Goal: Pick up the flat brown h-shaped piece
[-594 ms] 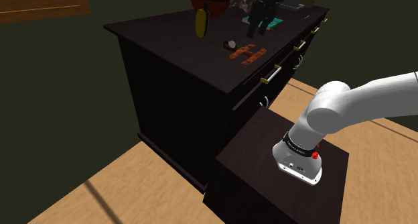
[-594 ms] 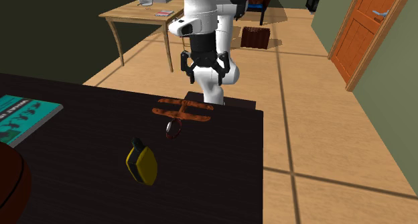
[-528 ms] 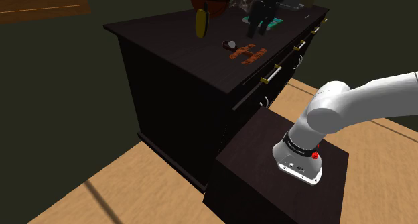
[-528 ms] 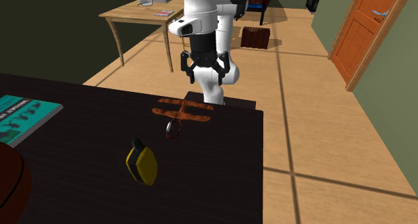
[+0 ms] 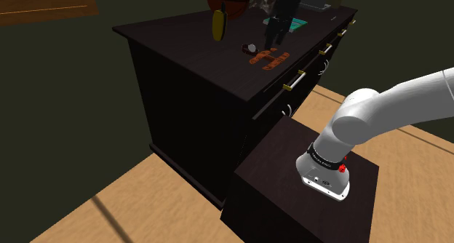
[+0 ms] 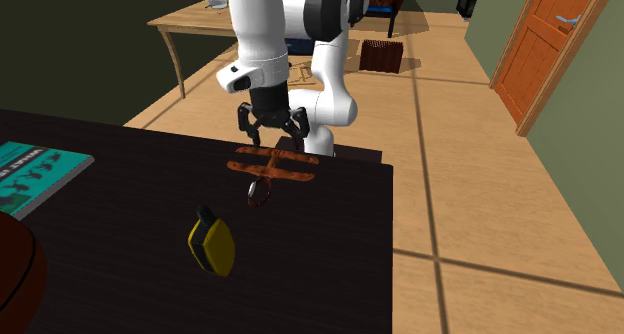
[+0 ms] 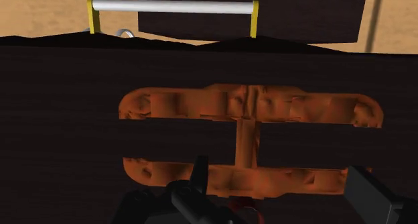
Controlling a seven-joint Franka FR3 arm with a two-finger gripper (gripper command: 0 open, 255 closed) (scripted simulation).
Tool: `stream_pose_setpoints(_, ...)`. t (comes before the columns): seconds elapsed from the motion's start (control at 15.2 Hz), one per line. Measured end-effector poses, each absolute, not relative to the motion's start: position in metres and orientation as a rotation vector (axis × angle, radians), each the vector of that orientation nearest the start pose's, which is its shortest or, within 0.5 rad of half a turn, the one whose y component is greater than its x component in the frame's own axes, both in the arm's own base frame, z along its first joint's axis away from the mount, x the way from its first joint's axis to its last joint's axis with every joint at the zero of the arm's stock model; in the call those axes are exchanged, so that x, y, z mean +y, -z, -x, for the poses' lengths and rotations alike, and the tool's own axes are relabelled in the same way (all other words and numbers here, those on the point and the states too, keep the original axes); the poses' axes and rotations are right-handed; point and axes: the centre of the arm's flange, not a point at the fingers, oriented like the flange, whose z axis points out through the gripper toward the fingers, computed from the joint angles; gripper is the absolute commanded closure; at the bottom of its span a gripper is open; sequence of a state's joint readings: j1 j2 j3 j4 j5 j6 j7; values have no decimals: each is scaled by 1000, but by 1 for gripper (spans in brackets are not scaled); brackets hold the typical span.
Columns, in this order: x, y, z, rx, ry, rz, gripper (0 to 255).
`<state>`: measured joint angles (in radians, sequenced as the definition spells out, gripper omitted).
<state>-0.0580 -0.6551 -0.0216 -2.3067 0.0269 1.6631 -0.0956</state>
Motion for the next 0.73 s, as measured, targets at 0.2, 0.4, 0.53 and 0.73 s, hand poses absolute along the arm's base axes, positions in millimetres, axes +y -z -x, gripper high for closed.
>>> stream_pose_setpoints(0.2,-35,-565,-354,-34,7,3109,0)
stream_pose_setpoints(0.4,-37,-548,-353,-36,5,3110,0)
stream_pose_setpoints(0.53,-37,-538,-354,-36,5,3110,0)
stream_pose_setpoints(0.73,-38,-531,-354,-36,5,3111,255)
